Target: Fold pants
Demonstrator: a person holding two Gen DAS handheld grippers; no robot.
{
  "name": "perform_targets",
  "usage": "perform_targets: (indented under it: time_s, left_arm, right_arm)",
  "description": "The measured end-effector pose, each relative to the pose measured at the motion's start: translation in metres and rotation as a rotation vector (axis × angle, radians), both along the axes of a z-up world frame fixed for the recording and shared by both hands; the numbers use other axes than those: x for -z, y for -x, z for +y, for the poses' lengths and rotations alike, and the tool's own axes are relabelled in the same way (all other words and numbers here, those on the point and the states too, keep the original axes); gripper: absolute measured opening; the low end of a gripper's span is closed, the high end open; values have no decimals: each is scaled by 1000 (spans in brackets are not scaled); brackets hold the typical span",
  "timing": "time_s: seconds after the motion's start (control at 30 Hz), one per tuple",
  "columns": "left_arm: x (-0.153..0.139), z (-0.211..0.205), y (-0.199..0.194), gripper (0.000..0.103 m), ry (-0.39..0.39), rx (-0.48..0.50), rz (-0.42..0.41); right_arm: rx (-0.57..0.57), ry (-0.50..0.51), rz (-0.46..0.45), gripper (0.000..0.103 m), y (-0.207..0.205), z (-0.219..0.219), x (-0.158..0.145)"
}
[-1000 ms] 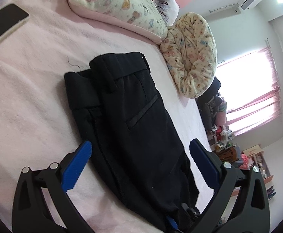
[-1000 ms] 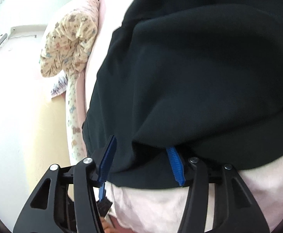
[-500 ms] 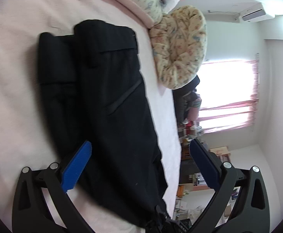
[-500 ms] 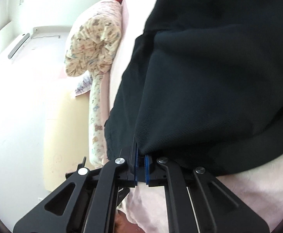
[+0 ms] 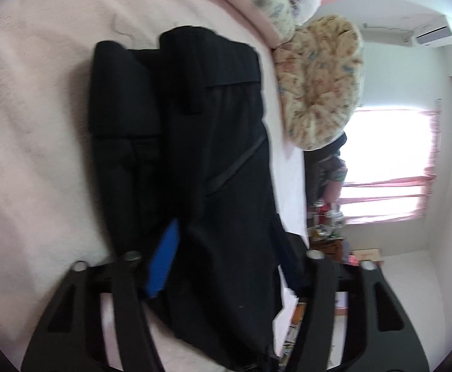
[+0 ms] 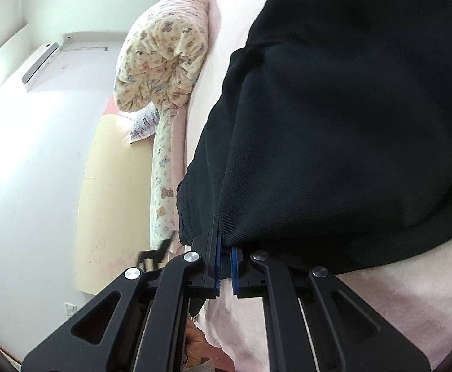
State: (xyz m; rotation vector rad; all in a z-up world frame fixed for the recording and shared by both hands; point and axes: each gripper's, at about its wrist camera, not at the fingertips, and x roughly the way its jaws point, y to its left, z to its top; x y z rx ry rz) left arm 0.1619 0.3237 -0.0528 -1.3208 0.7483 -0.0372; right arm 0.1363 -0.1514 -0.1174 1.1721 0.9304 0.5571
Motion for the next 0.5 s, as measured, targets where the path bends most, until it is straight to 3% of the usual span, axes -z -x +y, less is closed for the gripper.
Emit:
perform_targets:
  time_s: [0.23,0.37,0.43,0.47,0.5]
  left_arm:
    - [-4,-4,12,53,-15,8,45]
    - [-2,0,4,57,47,-11,-14]
    - [2,3,3,42,49,-44,-11]
    - [4,4,3,24,58,-58,-14]
    - [6,5,3,13,67,-72,-21]
  right_arm:
    - [-4,-8,-51,5,-1,-7,-8]
    - [-14,0,-76,5,-2,-6,-15]
    - [-18,3,-71,5,-3,-7,-14]
    - [-21,6,-67,5,-4,-7,-13]
    - [-23,10,-66,5,-4,-7,-12]
